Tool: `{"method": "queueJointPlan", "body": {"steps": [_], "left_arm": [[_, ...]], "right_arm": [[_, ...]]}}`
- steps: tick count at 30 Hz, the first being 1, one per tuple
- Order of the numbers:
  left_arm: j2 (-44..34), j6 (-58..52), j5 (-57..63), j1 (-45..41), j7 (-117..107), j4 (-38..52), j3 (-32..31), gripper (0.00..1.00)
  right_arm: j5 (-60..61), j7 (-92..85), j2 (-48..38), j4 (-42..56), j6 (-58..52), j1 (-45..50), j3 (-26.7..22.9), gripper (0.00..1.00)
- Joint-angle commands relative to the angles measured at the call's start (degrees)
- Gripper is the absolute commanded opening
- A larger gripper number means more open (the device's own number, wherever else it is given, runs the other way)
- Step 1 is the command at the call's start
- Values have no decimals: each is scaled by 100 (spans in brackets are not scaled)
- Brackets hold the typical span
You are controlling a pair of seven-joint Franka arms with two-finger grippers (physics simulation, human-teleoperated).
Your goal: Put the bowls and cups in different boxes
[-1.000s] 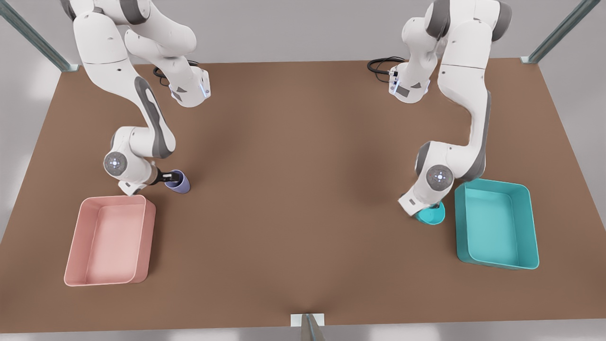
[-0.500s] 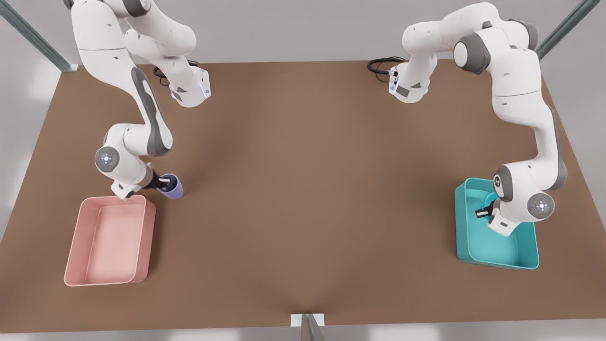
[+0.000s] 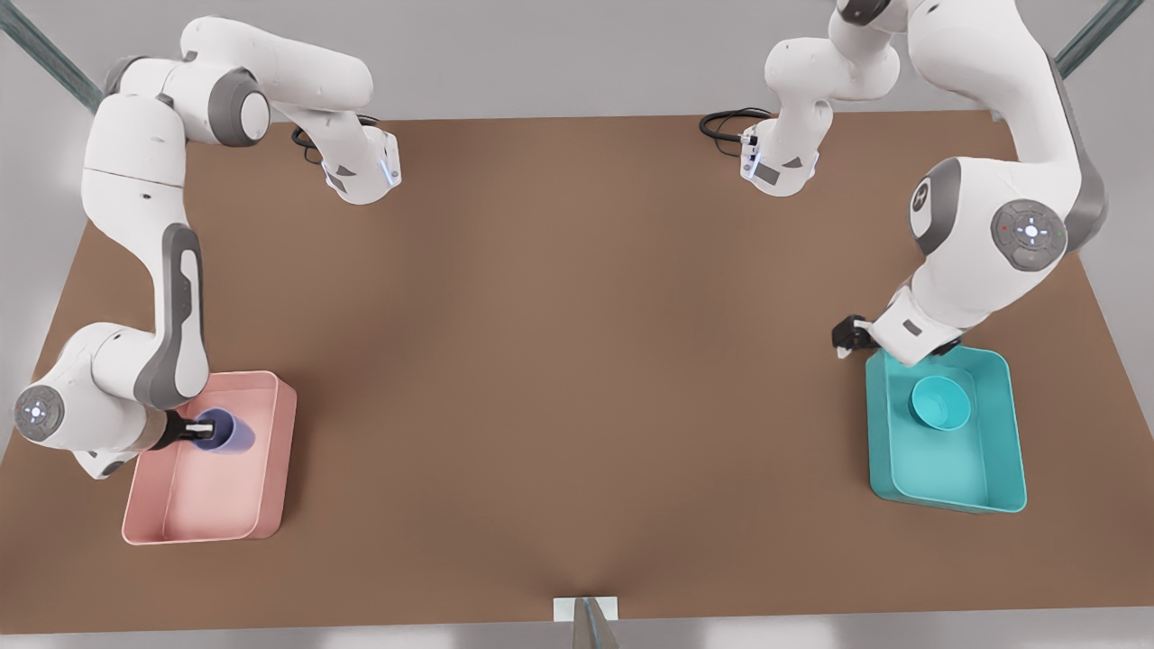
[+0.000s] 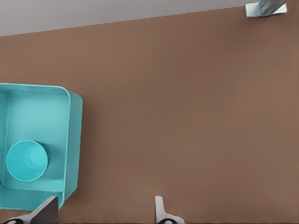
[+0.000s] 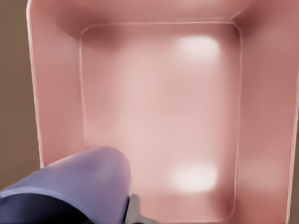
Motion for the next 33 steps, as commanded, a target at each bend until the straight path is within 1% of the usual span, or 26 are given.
{"method": "queueJointPlan", "body": {"steps": [1, 10, 11, 12, 21, 24, 26, 28, 29, 31, 33], "left_arm": [[-8, -1290, -39, 59, -230, 105, -5, 100], [-25, -1430, -65, 50, -239, 141, -31, 100], [-25, -1430, -65, 50, -239, 141, -31, 100], [-25, -1430, -65, 50, -239, 141, -31, 100], [-16, -1395, -39, 59, -230, 141, -22, 100], [-8, -1395, -39, 68, -230, 132, -13, 100], [1, -1395, -39, 103, -221, 132, -13, 100], [10, -1378, -39, 129, -213, 132, -13, 100], [10, -1378, -39, 121, -221, 132, -13, 100], [10, -1378, -39, 121, -221, 141, -13, 100], [19, -1378, -30, 121, -213, 132, -13, 100]], "right_arm": [[-9, -996, 224, 137, -213, -75, 0, 21], [-18, -908, 576, 208, -169, -58, 26, 21], [-18, -908, 593, 208, -169, -49, 26, 31], [-18, -935, 593, 208, -169, -49, 35, 100], [-27, -908, 497, 208, -248, 4, 61, 100], [0, -899, 242, 172, -546, 101, 61, 100], [-27, -899, -232, 172, -1011, 179, 61, 100], [-44, -908, -961, 208, -1697, 408, 61, 100], [-9, -900, -1190, 216, -1882, 513, 61, 100], [-62, 365, -1630, 225, -2058, 786, 70, 100], [-70, 997, -2192, 182, -2269, 1067, 70, 100]]}}
